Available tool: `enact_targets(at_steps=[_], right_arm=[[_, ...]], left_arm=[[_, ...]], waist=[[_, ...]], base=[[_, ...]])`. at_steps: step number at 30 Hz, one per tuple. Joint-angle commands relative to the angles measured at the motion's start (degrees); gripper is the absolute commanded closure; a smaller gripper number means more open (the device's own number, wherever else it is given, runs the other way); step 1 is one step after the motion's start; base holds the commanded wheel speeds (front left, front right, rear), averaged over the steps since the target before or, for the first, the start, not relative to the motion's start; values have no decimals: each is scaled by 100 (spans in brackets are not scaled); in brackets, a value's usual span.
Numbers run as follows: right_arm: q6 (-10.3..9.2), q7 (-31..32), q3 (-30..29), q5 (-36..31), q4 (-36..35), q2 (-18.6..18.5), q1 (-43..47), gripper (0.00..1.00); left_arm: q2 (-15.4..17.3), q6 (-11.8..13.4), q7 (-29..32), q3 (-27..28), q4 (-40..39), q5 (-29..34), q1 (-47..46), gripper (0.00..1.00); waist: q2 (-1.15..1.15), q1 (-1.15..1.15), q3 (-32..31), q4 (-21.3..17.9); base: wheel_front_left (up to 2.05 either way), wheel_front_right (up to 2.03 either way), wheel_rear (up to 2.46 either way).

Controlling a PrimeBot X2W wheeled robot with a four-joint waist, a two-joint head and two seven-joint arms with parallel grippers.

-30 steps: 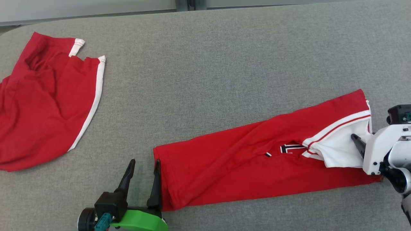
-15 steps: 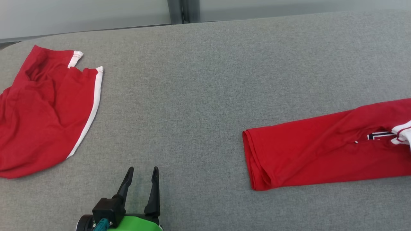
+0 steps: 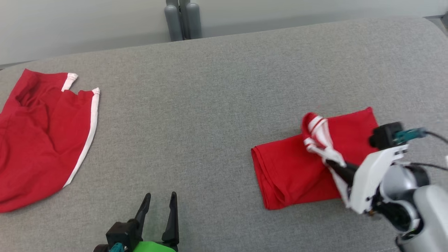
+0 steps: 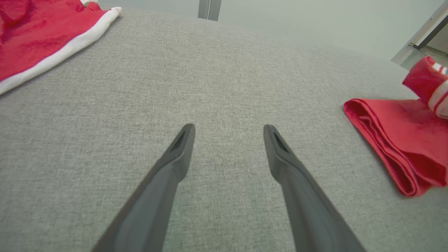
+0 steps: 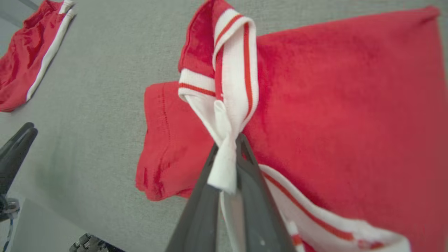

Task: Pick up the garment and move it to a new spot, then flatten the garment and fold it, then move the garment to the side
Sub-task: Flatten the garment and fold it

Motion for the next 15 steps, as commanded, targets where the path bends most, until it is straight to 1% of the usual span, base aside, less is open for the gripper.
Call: enact_targets(at_steps=[1, 4, 7, 11, 15], right_arm=[[4, -137, 174, -67, 78, 205, 65, 100], [4, -386, 493, -187, 360, 610, 101, 100], [4, -673, 665, -280, 645, 969, 0, 100], [4, -986, 720, -338, 935, 1260, -158, 100], [4, -1169, 783, -428, 1155, 1433, -354, 100]], left_arm=[[2, 14, -18, -37, 30, -30, -93, 0], [3, 49, -18, -111, 76, -77, -101, 0], [4, 76, -18, -144, 70, -104, -75, 0], [4, 77, -18, -194, 107, -98, 32, 0], [3, 97, -18, -228, 128, -128, 54, 0]], waist=[[0, 0, -85, -54], [0, 0, -153, -36], [0, 0, -158, -17], [0, 0, -179, 19], [0, 0, -200, 40]], base=[[0, 0, 0], [0, 0, 0], [0, 0, 0], [0, 0, 0], [0, 0, 0]])
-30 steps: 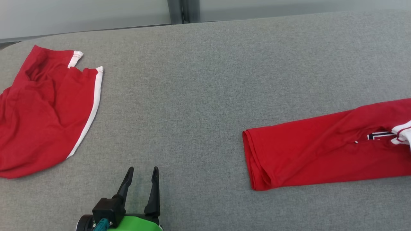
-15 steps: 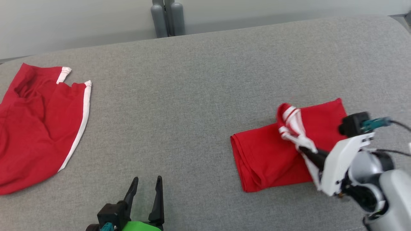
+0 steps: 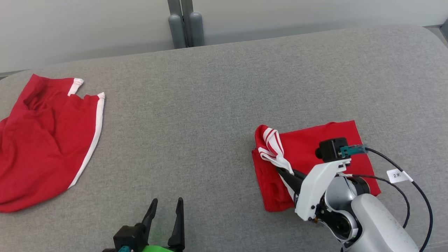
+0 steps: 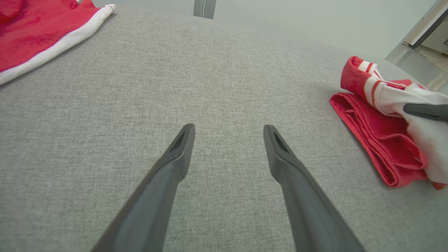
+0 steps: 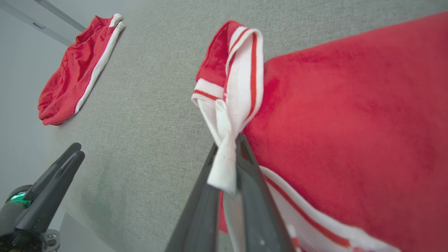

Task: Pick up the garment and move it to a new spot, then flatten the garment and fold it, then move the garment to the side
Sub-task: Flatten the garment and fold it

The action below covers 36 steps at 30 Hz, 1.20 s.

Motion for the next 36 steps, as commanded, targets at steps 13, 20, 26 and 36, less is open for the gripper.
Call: enact_targets(at_steps=[13, 20, 26, 36], right_arm=[[4, -2071, -138, 395, -1237, -331, 775, 0], [4, -3808, -938, -899, -836, -1188, 1765, 0], [4, -4066, -1861, -2058, -583, -1107, 2076, 0], [2, -4071, -2539, -2658, -920, -582, 2512, 0]], left_arm=[[6, 54, -18, 111, -31, -75, 309, 0], [6, 11, -18, 500, -427, 228, 519, 0], [7, 23, -17, 962, -805, 393, 701, 0], [7, -57, -17, 1241, -970, 667, 937, 0]], waist=[[0, 0, -513, 183], [0, 0, -677, 105], [0, 0, -762, 55], [0, 0, -901, 95]], base=[[0, 0, 0], [0, 0, 0], [0, 0, 0], [0, 0, 0]])
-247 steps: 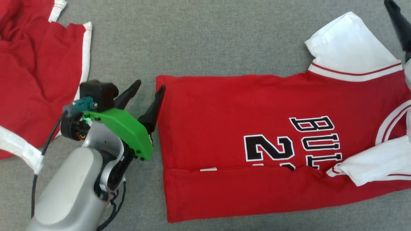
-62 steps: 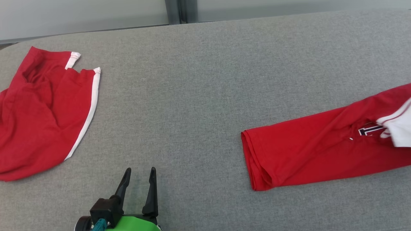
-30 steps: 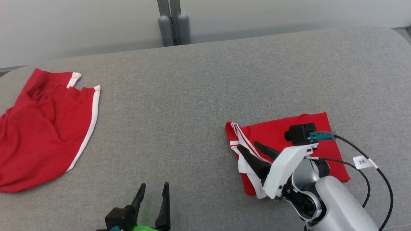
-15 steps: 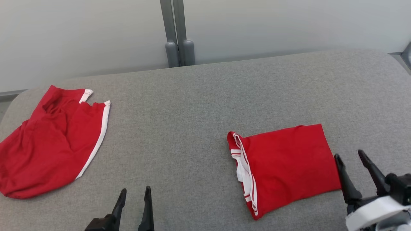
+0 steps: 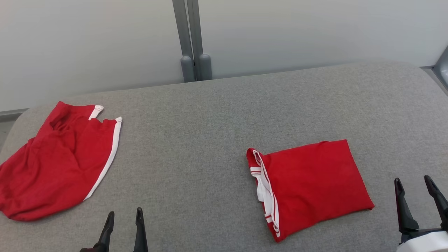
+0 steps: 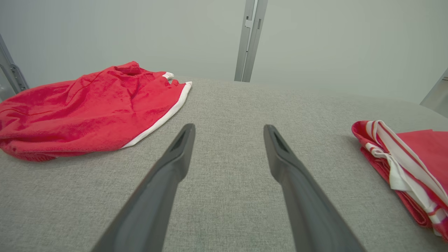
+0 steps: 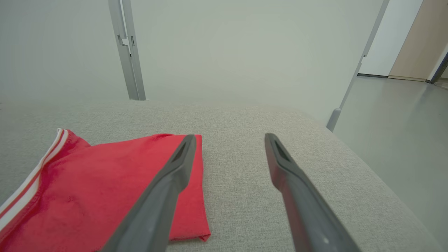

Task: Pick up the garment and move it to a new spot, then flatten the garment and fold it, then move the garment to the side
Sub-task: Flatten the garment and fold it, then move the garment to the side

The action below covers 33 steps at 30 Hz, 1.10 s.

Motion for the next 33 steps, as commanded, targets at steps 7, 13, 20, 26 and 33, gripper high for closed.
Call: enact_targets(at_steps=[7, 13, 20, 26, 33], right_arm=[[-2, -24, 195, -10, -191, 123, 97, 0], [-2, -24, 281, 12, -169, 106, 97, 0], [-2, -24, 340, 47, -192, 74, 55, 0], [0, -22, 215, 648, 461, -210, -393, 0], [-2, 1600, 1553, 1969, 1584, -1340, -1645, 0]], left_arm=[[9, 19, -16, 60, -38, 57, 153, 0], [9, 0, -16, 43, -51, 74, 140, 0], [9, 22, -16, 59, -84, 64, 155, 0], [9, 19, -16, 45, -139, 87, 72, 0], [10, -42, -16, -39, -108, 247, -283, 0]], waist=[[0, 0, -49, 110], [0, 0, -41, 186], [0, 0, -19, 218], [0, 0, 134, 201], [0, 0, 688, 345]], base=[[0, 0, 0], [0, 0, 0], [0, 0, 0], [0, 0, 0], [0, 0, 0]])
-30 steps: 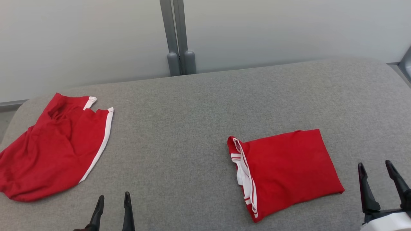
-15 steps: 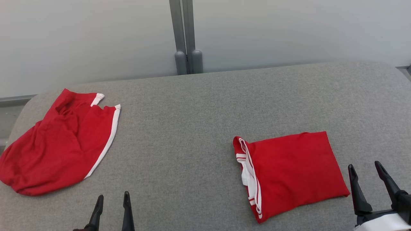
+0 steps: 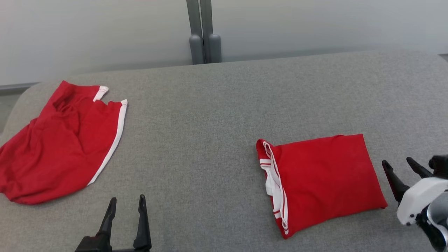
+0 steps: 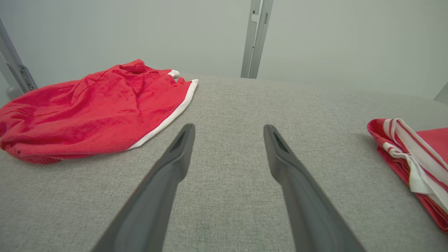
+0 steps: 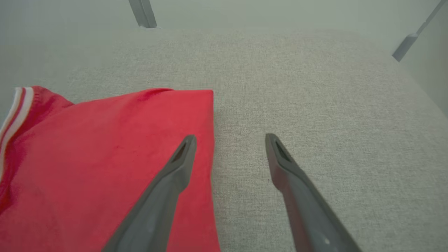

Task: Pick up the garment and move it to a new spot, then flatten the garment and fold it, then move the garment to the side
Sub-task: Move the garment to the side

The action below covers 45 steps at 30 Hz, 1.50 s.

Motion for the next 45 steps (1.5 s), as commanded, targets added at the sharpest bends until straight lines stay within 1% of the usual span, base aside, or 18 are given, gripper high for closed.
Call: enact_targets(at_steps=[1, 3, 7, 9, 12, 13, 14, 18, 21, 23, 26, 30, 34, 40, 41, 42, 43, 45], right_arm=[[-1, 267, 194, 227, 121, -110, -236, 0], [-2, 601, 413, 475, 330, -303, -542, 0], [-1, 1097, 829, 826, 777, -420, -967, 0], [-1, 1206, 972, 1131, 925, -324, -1126, 0], [-1, 1291, 1142, 1501, 1036, -342, -1293, 0], [-1, 1276, 1202, 1653, 1006, -356, -1355, 58], [-1, 1256, 1257, 1751, 981, -429, -1408, 100], [-3, 1162, 1312, 2137, 807, -719, -1697, 100], [-7, 1000, 1172, 2116, 802, -1214, -2040, 100], [-5, 853, 1039, 2041, 961, -1484, -2263, 100], [-4, 604, 736, 1814, 1439, -1926, -2699, 100], [-4, 451, 405, 1568, 2244, -2233, -3171, 100], [-4, 419, 192, 1372, 2974, -2498, -3592, 100], [-4, 335, 79, 962, 3718, -2894, -4008, 100], [-4, 314, 54, 895, 3841, -2901, -4077, 96], [-4, 286, 86, 766, 3922, -2890, -4147, 17], [-5, 238, 66, 688, 4019, -2896, -4243, 0], [-4, 67, 47, 499, 4116, -2849, -4448, 0]], left_arm=[[11, -17, -16, -11, -2, 77, -165, 0], [11, -5, -16, -27, 1, 92, -250, 0], [11, 82, -16, -43, 15, 80, -395, 0], [10, 84, -16, -83, 20, 84, -431, 0], [11, 119, -16, -104, -1, 57, -511, 0], [11, 128, -16, -107, -13, 43, -527, 0], [11, 140, -16, -109, -29, 28, -544, 0], [10, 157, -16, -79, -119, 44, -661, 0], [10, 112, -16, -101, -191, 136, -825, 0], [10, 75, -16, -182, -206, 169, -965, 0], [11, -10, -16, -362, -215, 266, -1226, 0], [13, 38, -16, -500, -274, 207, -1484, 0], [13, 141, -17, -656, -384, 135, -1687, 0], [13, 219, -16, -687, -481, 137, -1705, 0], [13, 225, -16, -672, -490, 130, -1687, 0], [13, 236, -16, -647, -497, 122, -1666, 0], [13, 249, -16, -619, -504, 105, -1648, 0], [13, 286, -16, -568, -525, 84, -1649, 0]], waist=[[0, 0, 387, 143], [0, 0, 537, 244], [0, 0, 800, 419], [0, 0, 879, 483], [0, 0, 993, 539], [0, 0, 1030, 542], [0, 0, 1077, 535], [0, 0, 1305, 394], [0, 0, 1591, 239], [0, 0, 1803, 152], [0, 0, 2118, 66], [0, 0, 2307, 80], [0, 0, 2471, 219], [0, 0, 2557, 400], [0, 0, 2569, 407], [0, 0, 2583, 409], [0, 0, 2602, 404], [0, 0, 2649, 379]], base=[[0, 0, 0], [0, 0, 0], [0, 0, 0], [0, 0, 0], [0, 0, 0], [0, 0, 0], [0, 0, 0], [0, 0, 0], [0, 0, 0], [0, 0, 0], [0, 0, 0], [0, 0, 0], [0, 0, 0], [0, 0, 0], [0, 0, 0], [0, 0, 0], [0, 0, 0], [0, 0, 0]])
